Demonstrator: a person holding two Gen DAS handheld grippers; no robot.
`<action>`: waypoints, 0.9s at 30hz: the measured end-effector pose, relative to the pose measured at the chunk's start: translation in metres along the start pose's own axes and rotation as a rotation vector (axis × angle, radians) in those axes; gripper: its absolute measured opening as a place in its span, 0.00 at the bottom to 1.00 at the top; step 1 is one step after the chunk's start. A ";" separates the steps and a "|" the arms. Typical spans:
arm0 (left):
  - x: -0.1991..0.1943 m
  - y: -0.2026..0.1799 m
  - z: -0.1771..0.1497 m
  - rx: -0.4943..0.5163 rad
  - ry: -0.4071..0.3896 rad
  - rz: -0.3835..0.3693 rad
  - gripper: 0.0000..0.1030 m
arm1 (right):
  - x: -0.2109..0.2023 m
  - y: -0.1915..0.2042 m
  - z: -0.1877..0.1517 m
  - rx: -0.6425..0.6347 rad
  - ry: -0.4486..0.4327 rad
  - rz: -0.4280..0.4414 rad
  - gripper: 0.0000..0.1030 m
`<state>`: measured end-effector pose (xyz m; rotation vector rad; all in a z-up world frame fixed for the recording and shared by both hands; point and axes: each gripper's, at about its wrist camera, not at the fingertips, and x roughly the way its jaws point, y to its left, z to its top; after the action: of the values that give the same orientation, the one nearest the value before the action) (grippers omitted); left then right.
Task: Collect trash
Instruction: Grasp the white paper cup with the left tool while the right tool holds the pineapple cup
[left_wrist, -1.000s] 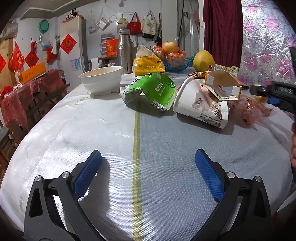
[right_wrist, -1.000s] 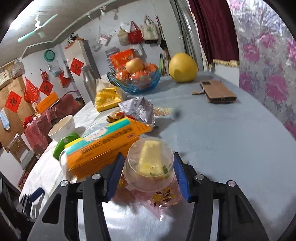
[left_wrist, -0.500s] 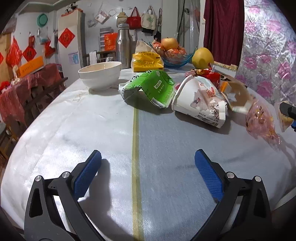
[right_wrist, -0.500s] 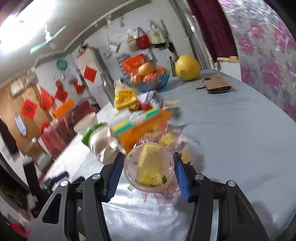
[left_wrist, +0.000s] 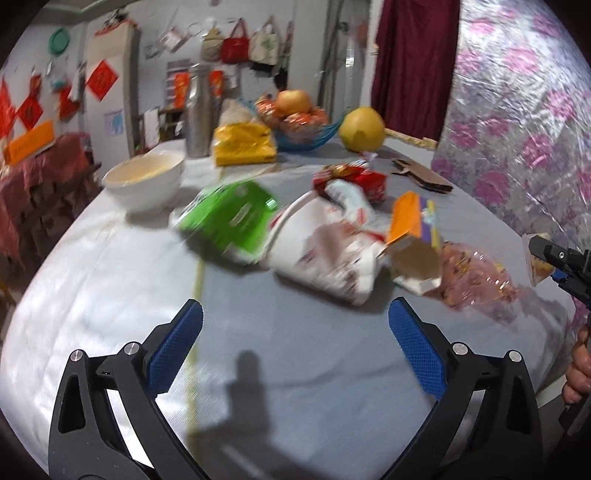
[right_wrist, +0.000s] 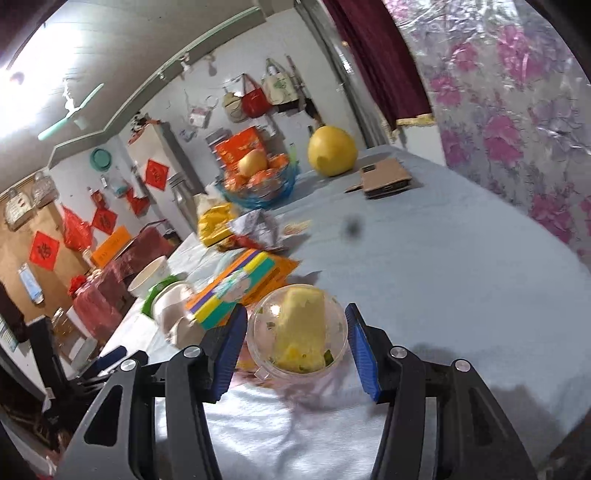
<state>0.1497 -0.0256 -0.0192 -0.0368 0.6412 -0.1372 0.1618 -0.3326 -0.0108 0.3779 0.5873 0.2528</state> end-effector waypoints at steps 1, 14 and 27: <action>0.004 -0.004 0.005 0.008 0.001 -0.002 0.94 | 0.001 -0.004 0.000 0.008 0.003 -0.005 0.52; 0.051 0.021 0.028 -0.096 0.188 0.032 0.94 | 0.003 -0.007 -0.004 0.015 0.020 0.013 0.52; 0.002 0.045 0.020 -0.068 0.093 0.073 0.94 | 0.003 0.011 -0.007 -0.029 0.024 0.032 0.52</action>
<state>0.1681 0.0181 -0.0079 -0.0728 0.7388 -0.0467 0.1592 -0.3196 -0.0133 0.3565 0.6013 0.2969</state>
